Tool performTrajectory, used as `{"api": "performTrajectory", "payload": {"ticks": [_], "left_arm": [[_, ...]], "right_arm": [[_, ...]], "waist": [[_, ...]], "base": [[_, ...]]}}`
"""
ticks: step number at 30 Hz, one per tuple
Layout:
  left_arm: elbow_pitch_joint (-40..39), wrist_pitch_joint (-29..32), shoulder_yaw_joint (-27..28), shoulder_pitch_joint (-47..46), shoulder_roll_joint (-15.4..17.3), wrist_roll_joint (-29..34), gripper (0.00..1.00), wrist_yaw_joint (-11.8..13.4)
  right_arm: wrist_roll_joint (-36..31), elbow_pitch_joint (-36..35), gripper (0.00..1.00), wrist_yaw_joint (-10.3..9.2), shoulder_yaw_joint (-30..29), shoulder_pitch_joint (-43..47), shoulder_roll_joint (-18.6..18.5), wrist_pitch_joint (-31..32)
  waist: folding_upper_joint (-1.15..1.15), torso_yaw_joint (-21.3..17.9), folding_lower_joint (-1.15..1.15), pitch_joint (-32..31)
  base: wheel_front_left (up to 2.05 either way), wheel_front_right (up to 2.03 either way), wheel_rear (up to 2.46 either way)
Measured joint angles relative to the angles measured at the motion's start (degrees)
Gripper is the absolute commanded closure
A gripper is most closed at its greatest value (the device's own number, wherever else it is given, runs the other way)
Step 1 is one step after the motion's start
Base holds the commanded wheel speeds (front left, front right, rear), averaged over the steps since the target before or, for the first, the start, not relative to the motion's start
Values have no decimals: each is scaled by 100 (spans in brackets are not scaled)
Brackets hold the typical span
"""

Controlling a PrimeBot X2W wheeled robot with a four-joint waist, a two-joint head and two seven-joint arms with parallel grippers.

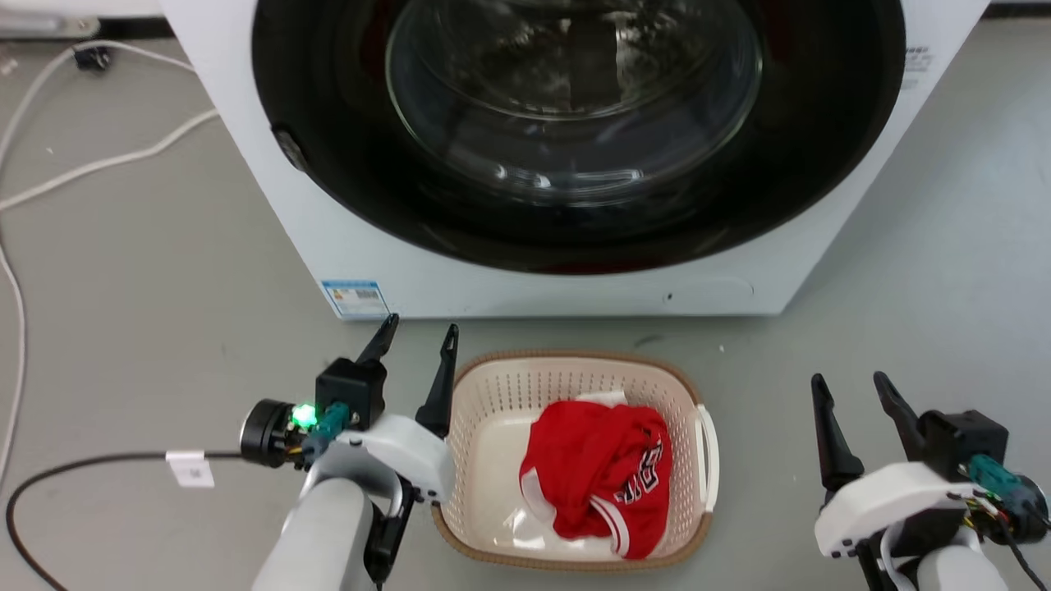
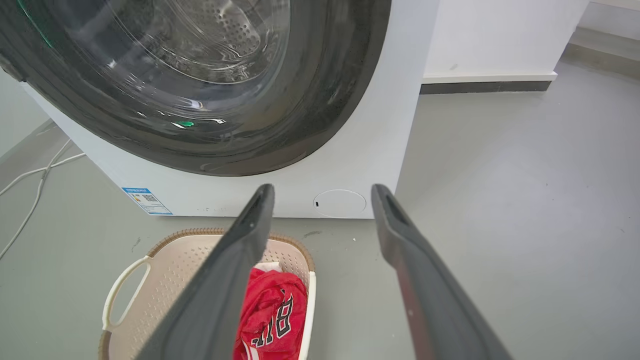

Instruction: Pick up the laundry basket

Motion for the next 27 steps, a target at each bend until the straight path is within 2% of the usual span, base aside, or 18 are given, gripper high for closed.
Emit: {"api": "performTrajectory", "payload": {"ticks": [15, 27], "left_arm": [[2365, 160, 112, -1562, 171, -458, 0, -319], [3593, 408, -13, -2689, 438, -772, 0, -420]], "right_arm": [[467, 2781, 0, 0, 617, -1906, -77, -430], [1101, 4536, 0, 0, 1262, -3427, -90, -479]], "waist": [[0, -243, 0, 1738], [0, -353, 0, 3005]], "base": [[0, 0, 0], [0, 0, 0]]}}
